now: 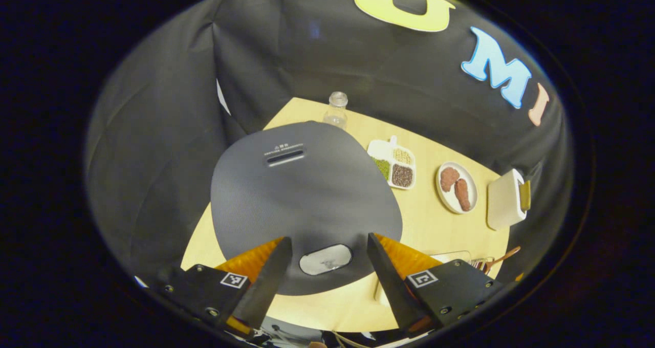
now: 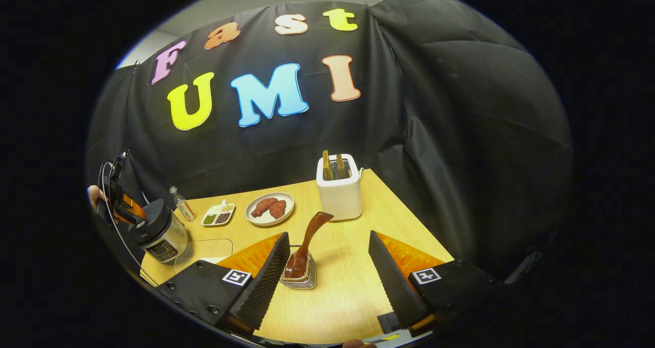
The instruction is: Close the left gripper, press the button to open the rice cooker; take a wooden spoon from the chopstick holder with the right hand, scoop a spoonful of rice and pour it into the rice cooker, then put the wooden spoon back into the chopstick holder.
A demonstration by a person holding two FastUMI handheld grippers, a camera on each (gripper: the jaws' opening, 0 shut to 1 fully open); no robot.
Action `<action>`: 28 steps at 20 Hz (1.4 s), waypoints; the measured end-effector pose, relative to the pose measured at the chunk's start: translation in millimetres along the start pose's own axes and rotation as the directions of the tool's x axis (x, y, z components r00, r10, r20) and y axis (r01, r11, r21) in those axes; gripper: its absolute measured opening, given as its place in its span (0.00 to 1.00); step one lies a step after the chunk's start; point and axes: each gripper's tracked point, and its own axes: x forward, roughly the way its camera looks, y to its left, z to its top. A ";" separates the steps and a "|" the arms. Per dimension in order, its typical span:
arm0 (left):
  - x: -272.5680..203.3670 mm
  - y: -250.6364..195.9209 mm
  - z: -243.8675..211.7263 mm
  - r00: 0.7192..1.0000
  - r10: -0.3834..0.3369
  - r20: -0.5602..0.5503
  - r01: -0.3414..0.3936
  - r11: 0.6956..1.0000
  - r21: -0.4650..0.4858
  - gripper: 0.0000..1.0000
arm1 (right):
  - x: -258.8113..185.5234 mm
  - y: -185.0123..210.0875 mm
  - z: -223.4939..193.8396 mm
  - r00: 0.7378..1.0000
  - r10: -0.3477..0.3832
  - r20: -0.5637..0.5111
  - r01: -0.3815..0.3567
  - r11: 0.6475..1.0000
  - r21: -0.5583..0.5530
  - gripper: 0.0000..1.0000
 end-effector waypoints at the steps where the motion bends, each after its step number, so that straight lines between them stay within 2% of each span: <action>1: 4.4 -1.0 0.1 1.000 0.011 0.012 -0.011 0.999 0.039 0.99 | 0.4 -2.1 1.6 1.000 -0.007 0.003 0.007 1.000 0.006 0.98; 2: 6.8 -0.3 -9.4 1.000 0.030 -0.006 -0.029 0.997 0.066 0.98 | 0.9 -2.5 3.0 1.000 -0.010 0.005 0.009 1.000 0.016 0.98; 3: 4.6 -1.8 -8.0 0.999 0.033 0.024 -0.035 0.995 0.092 0.97 | 1.3 -0.1 2.8 1.000 -0.007 0.005 0.007 1.000 0.025 0.98; 8: 8.4 -2.5 -15.5 1.000 0.023 0.008 -0.024 0.992 0.123 0.98 | -0.8 5.6 3.8 1.000 0.003 0.007 -0.003 1.000 0.018 0.98; 13: 7.7 -2.7 -13.2 0.999 0.032 0.041 -0.037 0.993 0.109 0.97 | -6.8 8.2 -3.4 1.000 0.019 0.003 -0.019 0.999 0.027 0.98; 15: 4.3 -1.7 -17.2 0.996 0.064 0.067 -0.070 0.994 0.083 0.97 | -8.0 9.6 -4.8 0.999 0.042 -0.002 -0.042 0.999 0.020 0.98; 16: -1.6 -2.4 -23.0 0.994 0.086 0.072 -0.089 0.995 0.045 0.98 | -8.7 9.1 -3.4 0.999 0.054 -0.001 -0.054 0.998 0.012 0.98; 18: -17.8 -16.2 -38.6 0.992 0.078 0.099 -0.078 0.997 0.001 0.95 | -7.6 6.9 0.1 0.996 0.085 0.007 -0.085 0.996 -0.003 0.98; 20: -42.3 -32.9 -50.8 0.984 0.073 0.161 -0.075 0.997 0.005 0.95 | -3.3 5.8 -0.4 0.992 0.125 0.001 -0.125 0.992 -0.017 0.98; 22: -70.9 -49.2 -50.8 0.962 0.081 0.260 -0.095 0.994 0.044 0.95 | 3.5 4.1 -1.0 0.985 0.170 -0.010 -0.170 0.985 -0.028 0.98; 25: -126.7 -85.8 -42.9 0.904 0.065 0.422 -0.110 0.990 0.083 0.94 | 13.3 3.0 6.3 0.973 0.230 -0.023 -0.231 0.972 -0.047 0.98; 26: -147.5 -96.5 -39.1 0.877 0.057 0.478 -0.121 0.987 0.104 0.94 | 16.0 4.0 11.5 0.968 0.249 -0.025 -0.250 0.967 -0.058 0.98; 28: -191.6 -119.0 -22.9 0.801 0.019 0.599 -0.129 0.982 0.140 0.94 | 14.2 8.0 34.4 0.963 0.269 0.006 -0.268 0.960 -0.080 0.98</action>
